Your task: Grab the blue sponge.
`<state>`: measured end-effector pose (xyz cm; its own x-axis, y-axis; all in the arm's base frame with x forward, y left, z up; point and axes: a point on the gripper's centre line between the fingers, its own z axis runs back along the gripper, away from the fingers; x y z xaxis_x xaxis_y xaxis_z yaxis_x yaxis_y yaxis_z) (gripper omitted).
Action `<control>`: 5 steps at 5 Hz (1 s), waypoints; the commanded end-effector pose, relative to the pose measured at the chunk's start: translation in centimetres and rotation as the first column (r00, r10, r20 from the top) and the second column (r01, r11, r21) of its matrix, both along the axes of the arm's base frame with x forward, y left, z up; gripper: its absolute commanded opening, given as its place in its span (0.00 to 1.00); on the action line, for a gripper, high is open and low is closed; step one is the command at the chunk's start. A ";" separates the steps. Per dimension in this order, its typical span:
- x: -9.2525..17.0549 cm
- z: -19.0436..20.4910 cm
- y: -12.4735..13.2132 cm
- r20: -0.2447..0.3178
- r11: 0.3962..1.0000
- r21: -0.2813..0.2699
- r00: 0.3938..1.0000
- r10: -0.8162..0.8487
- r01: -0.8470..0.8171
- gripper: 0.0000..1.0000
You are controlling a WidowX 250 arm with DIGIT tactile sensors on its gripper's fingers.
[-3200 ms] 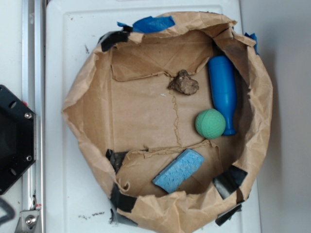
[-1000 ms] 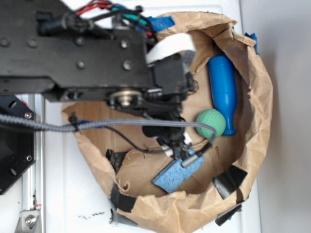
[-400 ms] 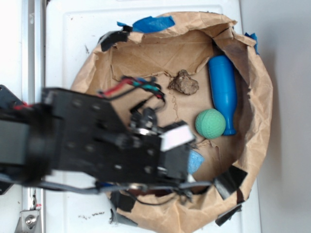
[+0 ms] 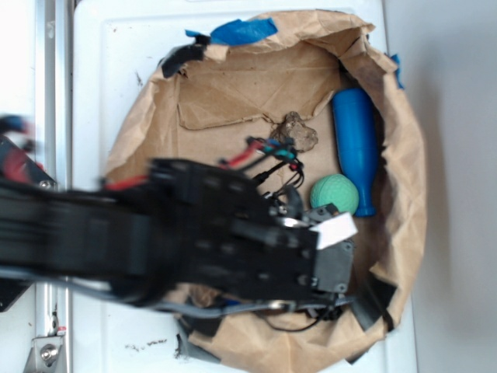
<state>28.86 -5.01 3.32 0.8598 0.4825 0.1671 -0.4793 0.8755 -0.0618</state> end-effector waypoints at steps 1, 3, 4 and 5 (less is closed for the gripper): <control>0.5 0.8 2.1 0.052 0.999 0.016 0.998 0.032 -0.033 0.00; -0.2 3.0 3.1 0.054 1.000 0.013 0.999 0.003 -0.004 0.00; 0.0 7.9 5.2 0.095 0.999 -0.032 0.995 0.009 -0.006 0.00; -0.2 12.8 7.2 0.118 0.998 -0.054 0.993 0.024 -0.018 0.00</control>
<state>28.09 0.81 13.93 0.8526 0.4918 0.1765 -0.4749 0.8703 -0.1310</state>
